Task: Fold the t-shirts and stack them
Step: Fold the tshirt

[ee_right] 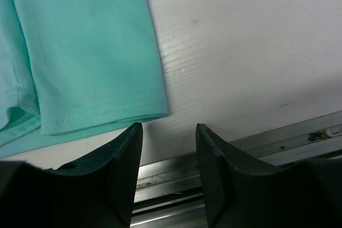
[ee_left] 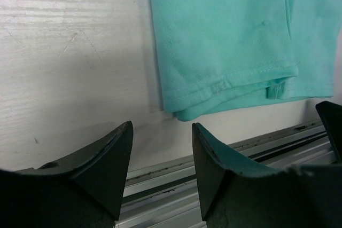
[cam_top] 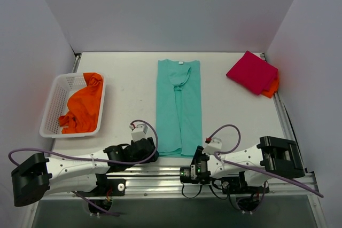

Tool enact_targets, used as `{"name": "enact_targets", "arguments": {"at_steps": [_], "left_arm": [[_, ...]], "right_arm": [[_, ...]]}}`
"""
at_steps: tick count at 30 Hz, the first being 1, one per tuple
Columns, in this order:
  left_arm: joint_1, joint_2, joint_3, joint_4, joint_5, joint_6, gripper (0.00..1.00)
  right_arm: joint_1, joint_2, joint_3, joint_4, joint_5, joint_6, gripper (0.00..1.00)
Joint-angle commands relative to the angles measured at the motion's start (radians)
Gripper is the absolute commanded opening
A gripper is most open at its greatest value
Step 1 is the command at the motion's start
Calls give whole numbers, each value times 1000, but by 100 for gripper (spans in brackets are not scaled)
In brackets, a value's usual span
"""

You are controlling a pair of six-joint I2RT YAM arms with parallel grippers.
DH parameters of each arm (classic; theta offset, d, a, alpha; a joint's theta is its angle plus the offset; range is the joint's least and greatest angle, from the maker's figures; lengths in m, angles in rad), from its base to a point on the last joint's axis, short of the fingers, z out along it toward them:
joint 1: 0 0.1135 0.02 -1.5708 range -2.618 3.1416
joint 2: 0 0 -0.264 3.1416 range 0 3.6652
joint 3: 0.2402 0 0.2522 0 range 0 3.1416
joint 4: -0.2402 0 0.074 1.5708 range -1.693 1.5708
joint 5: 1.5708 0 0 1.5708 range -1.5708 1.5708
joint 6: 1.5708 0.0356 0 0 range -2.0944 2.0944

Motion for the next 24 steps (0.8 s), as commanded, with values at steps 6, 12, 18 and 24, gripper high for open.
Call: {"name": "enact_targets", "arguments": {"at_steps": [6,12,18,24], "left_arm": [[-7,-76,62,43,-65,51,57],[-7,-57,50,98,-79,73,60],[-5,65,56,199,-42,79,61],[-5,141,53,273,-17,68,61]], "right_arm": [[63,-105,29,-145,167,196,41],[47,-156,-32,-120,189,193,43],[-111,-191,-119,143,124,-108,54],[-171,-233,-179,298,92,-215,59]]}}
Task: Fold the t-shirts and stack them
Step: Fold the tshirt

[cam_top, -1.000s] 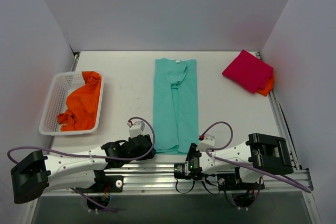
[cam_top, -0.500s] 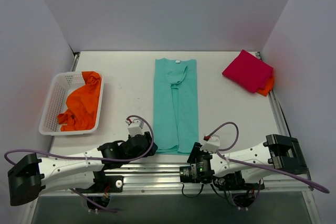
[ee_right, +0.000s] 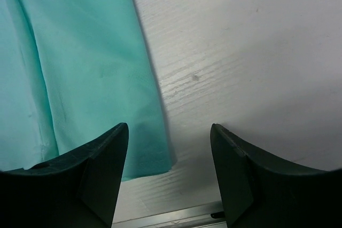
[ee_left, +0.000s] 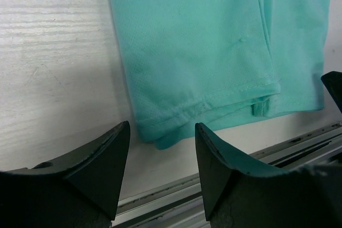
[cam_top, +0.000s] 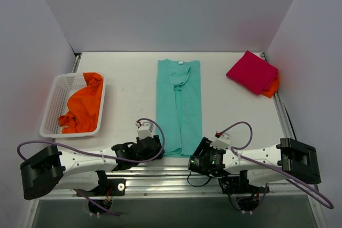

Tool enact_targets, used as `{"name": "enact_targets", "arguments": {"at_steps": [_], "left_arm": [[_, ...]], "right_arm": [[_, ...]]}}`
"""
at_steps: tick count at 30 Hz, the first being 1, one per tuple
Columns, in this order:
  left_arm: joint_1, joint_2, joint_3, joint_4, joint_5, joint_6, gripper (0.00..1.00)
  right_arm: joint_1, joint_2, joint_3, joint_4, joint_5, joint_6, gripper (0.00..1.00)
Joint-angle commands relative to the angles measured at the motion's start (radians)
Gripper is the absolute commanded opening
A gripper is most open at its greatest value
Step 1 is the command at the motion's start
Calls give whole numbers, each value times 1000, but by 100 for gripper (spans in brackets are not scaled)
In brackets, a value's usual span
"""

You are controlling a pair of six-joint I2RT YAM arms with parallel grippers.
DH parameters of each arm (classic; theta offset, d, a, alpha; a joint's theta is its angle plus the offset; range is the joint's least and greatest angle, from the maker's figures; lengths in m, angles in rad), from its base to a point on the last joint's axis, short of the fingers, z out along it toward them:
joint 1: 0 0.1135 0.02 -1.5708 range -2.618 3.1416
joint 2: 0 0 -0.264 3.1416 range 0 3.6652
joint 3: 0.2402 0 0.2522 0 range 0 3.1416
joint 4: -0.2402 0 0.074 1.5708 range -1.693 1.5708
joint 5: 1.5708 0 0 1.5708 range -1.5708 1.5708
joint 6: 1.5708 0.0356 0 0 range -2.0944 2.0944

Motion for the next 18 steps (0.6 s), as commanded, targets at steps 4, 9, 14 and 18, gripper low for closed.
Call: {"name": "enact_targets", "arguments": {"at_steps": [4,9,14,18], "left_arm": [[-2,13,25,111,8,2,61],[-2,8,16,117,2,-4,61],[-2,-6,-1,117,4,-10,61],[-2,-21,-15,117,1,-15,60]], "right_arm": [[-25,-19,-16,125,-9,-110,57],[-28,56,-12,178,-28,-127,53],[-30,87,-39,217,-49,-118,39],[-28,72,-58,203,-57,-92,11]]}}
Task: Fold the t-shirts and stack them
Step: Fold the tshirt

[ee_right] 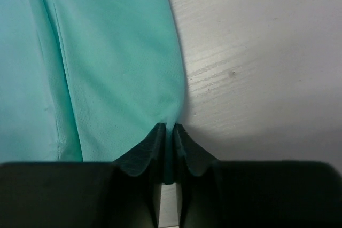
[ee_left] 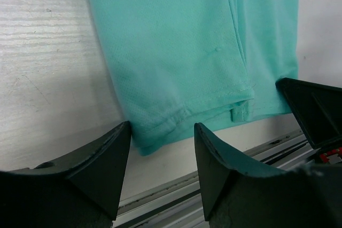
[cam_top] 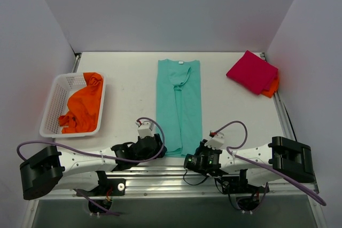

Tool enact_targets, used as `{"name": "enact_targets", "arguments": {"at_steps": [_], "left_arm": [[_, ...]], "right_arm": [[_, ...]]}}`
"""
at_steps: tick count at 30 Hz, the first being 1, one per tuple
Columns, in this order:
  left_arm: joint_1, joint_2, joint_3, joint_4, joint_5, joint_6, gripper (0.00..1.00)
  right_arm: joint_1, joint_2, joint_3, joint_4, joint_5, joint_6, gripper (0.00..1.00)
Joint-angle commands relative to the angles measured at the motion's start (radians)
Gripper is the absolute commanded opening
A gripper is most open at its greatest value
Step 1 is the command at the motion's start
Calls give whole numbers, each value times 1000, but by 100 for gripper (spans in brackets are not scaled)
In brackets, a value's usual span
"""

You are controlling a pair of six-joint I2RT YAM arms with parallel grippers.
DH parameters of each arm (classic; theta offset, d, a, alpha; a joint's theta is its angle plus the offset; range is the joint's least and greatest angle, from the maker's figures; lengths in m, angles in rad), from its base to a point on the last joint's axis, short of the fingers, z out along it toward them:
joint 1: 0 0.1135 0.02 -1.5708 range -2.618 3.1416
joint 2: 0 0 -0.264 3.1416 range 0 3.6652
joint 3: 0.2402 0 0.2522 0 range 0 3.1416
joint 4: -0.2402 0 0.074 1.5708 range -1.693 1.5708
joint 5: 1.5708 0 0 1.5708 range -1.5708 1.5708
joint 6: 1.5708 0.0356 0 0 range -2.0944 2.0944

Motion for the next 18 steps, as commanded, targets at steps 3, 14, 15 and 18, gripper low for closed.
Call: {"name": "enact_targets", "arguments": {"at_steps": [3,14,15,18], "left_arm": [[-2,-28,-19,45,-4,-11,54],[0,-24,-16,67,23,6,3],[-2,-28,-12,58,26,6,2],[-2,-69,18,-22,25,3,2]], "right_arm": [[-5,-6,-40,-57,-48,49,0],[32,-30,10,-195,-25,103,0],[41,-29,23,-212,-16,111,0],[80,-25,81,-293,13,141,0]]}}
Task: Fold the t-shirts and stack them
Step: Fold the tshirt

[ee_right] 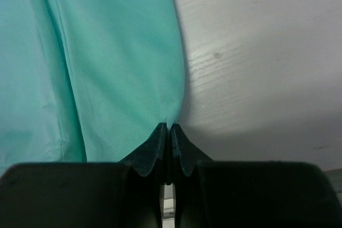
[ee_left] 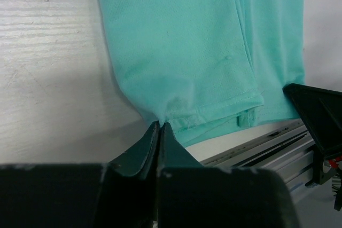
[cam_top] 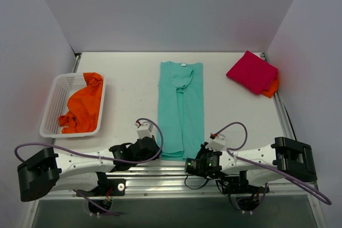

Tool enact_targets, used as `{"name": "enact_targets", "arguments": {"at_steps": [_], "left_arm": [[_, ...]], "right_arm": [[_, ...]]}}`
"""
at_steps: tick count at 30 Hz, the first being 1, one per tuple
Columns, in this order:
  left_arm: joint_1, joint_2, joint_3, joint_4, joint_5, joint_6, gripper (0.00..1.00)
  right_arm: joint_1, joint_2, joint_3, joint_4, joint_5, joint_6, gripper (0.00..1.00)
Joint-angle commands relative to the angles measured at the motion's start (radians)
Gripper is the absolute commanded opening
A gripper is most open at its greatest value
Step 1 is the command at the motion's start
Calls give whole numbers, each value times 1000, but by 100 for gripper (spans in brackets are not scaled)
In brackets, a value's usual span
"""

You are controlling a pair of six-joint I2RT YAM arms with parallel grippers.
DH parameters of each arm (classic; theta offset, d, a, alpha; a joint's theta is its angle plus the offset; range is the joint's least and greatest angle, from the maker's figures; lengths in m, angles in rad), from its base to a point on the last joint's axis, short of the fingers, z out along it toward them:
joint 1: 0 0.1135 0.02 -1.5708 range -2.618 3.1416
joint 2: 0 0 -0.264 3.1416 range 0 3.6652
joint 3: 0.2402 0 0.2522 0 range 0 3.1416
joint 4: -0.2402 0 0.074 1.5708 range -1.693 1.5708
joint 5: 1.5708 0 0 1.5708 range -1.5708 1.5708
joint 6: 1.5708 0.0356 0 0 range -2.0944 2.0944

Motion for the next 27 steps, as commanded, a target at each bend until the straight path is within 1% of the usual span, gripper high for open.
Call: {"name": "enact_targets", "arguments": {"at_steps": [1,7,10,15,17,19,20,22,23,25,26,27], "left_arm": [[-2,-73,65,-95,-1,2,2],[0,-163,179,-295,-35,28,2],[4,-169,249,-364,-53,48,2],[30,-156,355,-424,-67,81,3],[58,-145,378,-440,-61,92,3],[83,-137,406,-434,-39,115,2],[112,-133,417,-432,-29,120,3],[148,-116,447,-423,17,143,3],[188,-110,458,-423,33,147,3],[221,-84,478,-401,76,167,2],[237,-73,501,-395,88,173,3],[271,-61,512,-378,103,184,3]], "right_arm": [[39,-4,78,-181,45,64,0],[55,-53,195,-313,127,55,0],[43,-85,252,-387,164,40,0],[6,-131,321,-474,240,-3,0],[-34,-148,354,-484,260,-55,0],[-65,-166,374,-472,282,-107,0],[-100,-171,391,-440,286,-179,0],[-138,-183,408,-394,283,-266,0],[-169,-188,423,-343,280,-350,0],[-209,-188,436,-301,270,-418,0],[-229,-186,442,-254,265,-454,0],[-275,-182,451,-228,259,-527,0]]}}
